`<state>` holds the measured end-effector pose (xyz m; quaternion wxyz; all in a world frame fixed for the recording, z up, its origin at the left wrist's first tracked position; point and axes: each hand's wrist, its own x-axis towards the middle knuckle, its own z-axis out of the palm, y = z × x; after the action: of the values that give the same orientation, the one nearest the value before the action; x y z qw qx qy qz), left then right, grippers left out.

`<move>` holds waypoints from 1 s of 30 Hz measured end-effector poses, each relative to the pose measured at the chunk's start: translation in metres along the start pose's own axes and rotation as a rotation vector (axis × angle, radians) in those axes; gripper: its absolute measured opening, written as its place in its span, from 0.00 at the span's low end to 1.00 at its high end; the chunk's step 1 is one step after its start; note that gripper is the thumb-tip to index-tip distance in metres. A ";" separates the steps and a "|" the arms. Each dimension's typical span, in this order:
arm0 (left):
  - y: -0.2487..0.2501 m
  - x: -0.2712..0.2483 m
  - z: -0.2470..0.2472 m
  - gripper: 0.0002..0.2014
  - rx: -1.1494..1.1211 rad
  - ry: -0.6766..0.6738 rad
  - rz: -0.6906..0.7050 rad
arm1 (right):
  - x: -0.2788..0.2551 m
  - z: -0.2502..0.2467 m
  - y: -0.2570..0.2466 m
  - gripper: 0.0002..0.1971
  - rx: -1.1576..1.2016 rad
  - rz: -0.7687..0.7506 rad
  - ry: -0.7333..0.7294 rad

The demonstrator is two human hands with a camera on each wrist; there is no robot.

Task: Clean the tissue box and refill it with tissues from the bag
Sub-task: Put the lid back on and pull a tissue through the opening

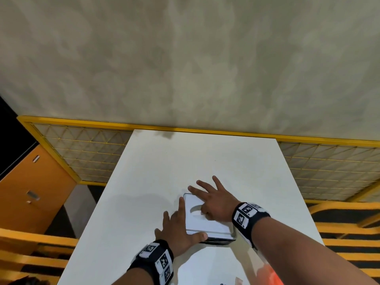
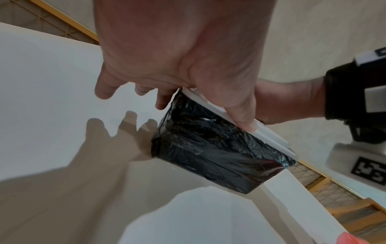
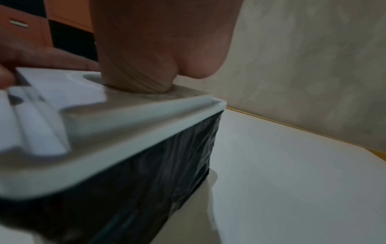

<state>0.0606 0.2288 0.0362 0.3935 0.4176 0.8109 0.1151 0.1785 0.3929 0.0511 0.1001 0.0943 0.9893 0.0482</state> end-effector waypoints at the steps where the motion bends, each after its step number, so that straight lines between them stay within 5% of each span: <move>1: 0.000 0.000 0.000 0.66 0.001 -0.002 0.003 | -0.001 0.001 0.000 0.01 0.012 0.008 0.018; 8: -0.001 0.002 0.000 0.66 0.084 -0.009 0.002 | -0.026 0.006 0.003 0.15 0.519 0.252 0.127; 14: 0.009 -0.001 -0.013 0.66 0.191 0.062 0.030 | -0.031 -0.005 0.008 0.11 0.897 0.488 0.036; 22: 0.028 0.014 -0.024 0.20 0.285 0.258 0.291 | -0.023 0.002 0.007 0.15 1.143 0.614 0.064; 26: 0.031 0.019 -0.030 0.11 0.191 0.323 0.277 | -0.028 -0.011 0.001 0.05 1.146 0.625 0.153; 30: 0.028 0.026 -0.043 0.07 0.099 0.288 0.281 | -0.046 -0.013 -0.015 0.22 0.807 0.606 0.157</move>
<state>0.0372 0.2725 0.0650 0.2326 0.5249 0.7971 0.1871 0.2175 0.3678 0.0708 -0.0374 0.4041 0.8619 -0.3041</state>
